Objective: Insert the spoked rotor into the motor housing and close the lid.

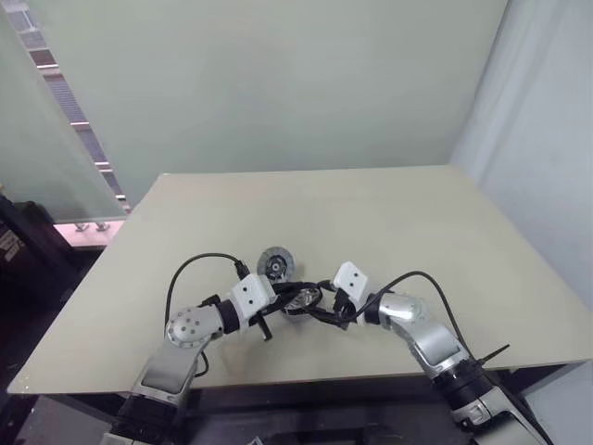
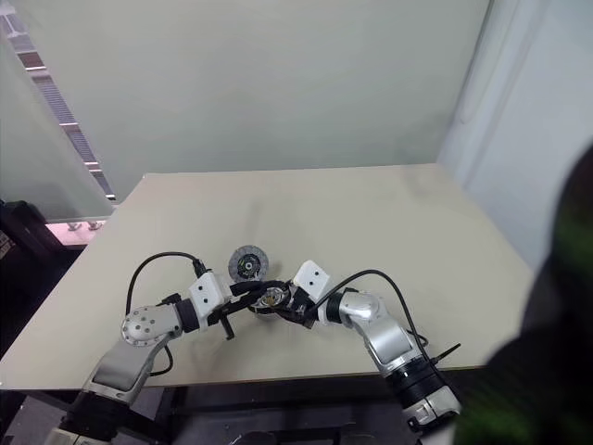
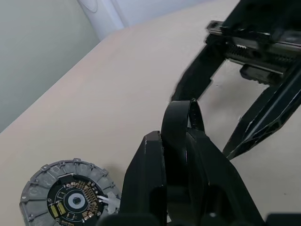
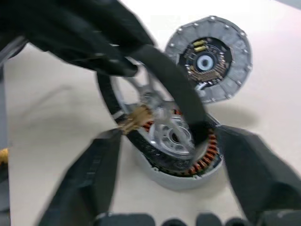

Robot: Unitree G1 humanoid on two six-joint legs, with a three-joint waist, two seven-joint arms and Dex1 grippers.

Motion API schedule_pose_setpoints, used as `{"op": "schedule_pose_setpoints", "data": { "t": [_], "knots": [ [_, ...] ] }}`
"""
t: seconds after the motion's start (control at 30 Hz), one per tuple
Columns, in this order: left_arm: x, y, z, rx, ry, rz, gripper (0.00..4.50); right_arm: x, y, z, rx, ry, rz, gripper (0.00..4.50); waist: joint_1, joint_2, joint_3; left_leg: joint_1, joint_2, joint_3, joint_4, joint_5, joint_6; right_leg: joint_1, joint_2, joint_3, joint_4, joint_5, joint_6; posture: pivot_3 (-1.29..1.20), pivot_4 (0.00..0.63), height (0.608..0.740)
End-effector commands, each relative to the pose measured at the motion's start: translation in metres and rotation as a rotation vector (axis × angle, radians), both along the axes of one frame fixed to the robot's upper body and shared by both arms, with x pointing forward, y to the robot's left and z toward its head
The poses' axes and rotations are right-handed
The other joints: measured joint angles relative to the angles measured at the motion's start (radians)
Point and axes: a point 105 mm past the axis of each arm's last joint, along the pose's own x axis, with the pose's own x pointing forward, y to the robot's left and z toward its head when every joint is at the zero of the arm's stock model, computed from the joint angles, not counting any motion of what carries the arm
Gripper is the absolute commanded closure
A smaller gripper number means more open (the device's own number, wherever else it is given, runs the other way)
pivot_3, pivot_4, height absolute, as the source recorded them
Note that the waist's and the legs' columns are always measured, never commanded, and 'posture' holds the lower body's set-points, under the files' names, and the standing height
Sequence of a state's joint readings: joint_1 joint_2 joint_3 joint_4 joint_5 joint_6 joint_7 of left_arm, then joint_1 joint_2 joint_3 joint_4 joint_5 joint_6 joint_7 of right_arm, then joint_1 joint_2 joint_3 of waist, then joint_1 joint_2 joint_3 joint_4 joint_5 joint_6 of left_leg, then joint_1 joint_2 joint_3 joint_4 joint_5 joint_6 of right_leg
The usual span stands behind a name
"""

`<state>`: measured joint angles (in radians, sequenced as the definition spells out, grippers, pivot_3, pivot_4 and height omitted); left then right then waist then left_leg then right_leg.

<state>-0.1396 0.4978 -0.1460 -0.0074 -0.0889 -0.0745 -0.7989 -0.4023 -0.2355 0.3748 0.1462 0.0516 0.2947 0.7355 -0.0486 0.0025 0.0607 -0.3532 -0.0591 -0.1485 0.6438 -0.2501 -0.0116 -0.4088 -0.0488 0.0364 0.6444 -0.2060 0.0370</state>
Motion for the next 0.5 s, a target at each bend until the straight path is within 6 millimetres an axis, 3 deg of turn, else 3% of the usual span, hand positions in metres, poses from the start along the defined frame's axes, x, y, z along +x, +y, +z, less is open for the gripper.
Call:
{"op": "schedule_pose_setpoints", "data": {
  "t": [0.03, 0.37, 0.5],
  "knots": [
    [-0.0044, -0.0102, 0.0142, -0.011, -0.052, -0.056, 4.27, 0.0113, -0.0029, 0.0227, 0.027, -0.078, -0.033, 0.02, 0.0, 0.0, 0.0, 0.0, 0.0, 0.0, 0.0, 0.0, 0.0, 0.0, 0.0, 0.0, 0.0, 0.0, 0.0, 0.0, 0.0, 0.74],
    [-0.0055, -0.012, 0.0138, -0.001, -0.052, -0.072, 4.27, 0.0176, -0.003, 0.0269, 0.052, -0.093, -0.058, 0.02, 0.0, 0.0, 0.0, 0.001, 0.0, 0.0, 0.0, 0.0, 0.0, 0.0, 0.0, 0.0, 0.0, 0.0, 0.0, 0.0, 0.0, 0.74],
    [-0.0059, -0.0126, 0.0141, 0.003, -0.054, -0.079, 4.27, 0.0207, -0.0048, 0.0287, 0.046, -0.119, -0.06, 0.91, 0.0, 0.0, 0.0, 0.001, 0.0, 0.0, 0.0, 0.0, 0.0, 0.0, 0.0, 0.0, 0.0, 0.0, 0.0, 0.0, 0.0, 0.74]
  ]
}}
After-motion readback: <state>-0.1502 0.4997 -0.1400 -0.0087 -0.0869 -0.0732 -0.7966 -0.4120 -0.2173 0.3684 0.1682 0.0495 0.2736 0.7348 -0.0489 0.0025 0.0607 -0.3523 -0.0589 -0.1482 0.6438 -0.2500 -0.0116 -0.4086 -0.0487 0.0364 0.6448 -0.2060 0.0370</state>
